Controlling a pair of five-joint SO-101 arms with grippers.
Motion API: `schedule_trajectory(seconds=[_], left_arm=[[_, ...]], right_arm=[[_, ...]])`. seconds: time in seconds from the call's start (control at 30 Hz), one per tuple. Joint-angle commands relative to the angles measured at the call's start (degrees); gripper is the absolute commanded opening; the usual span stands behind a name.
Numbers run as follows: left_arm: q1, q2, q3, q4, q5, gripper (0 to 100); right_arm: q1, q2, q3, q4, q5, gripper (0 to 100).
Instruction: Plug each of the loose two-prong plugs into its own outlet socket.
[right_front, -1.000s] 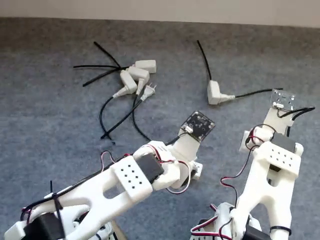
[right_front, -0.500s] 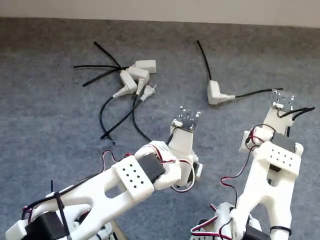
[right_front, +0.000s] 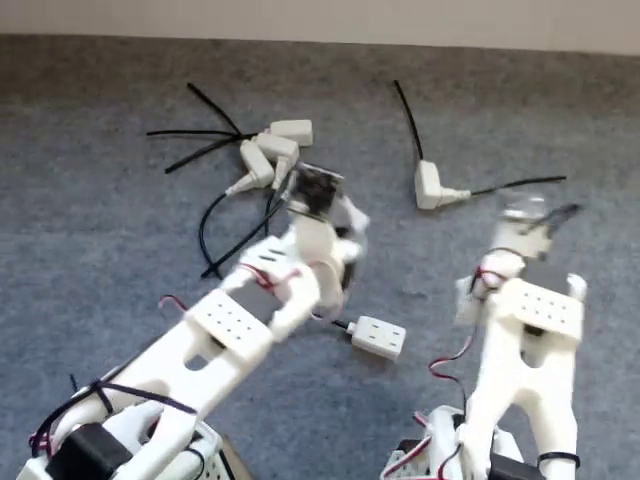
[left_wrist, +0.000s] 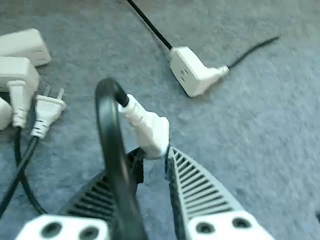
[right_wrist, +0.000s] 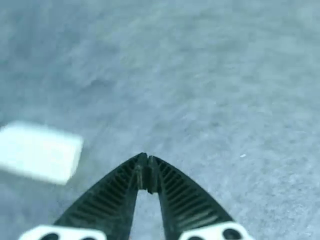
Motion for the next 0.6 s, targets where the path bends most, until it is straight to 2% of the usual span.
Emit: schedule_trajectory(seconds=[0.0,0.1,0.23,0.4,0.57], left_arm=[[-6.6,-0.8,-0.3,-3.5,-0.7,1],[-9.7,-0.8,-0.3,-5.1,-0.7,1],[-14.1,-0.7,-0.2,-7.4,-0.8,1],[-20.1,-0.3,0.5,-11.9,-0.5,1],[-22.1,-0.4,6.4,-24.0,-0.8,1]], right_arm=[[-8.3,-0.5,-0.7,2.9,3.1,5.3],[-13.8,-0.1,-0.7,2.9,8.8,21.8],[-19.1,-0.5,-0.3,2.9,25.1,39.2],[-22.7,0.2,-0.2,2.9,36.0,40.3],[-26.1,0.2,2.4,3.4,40.7,40.3]])
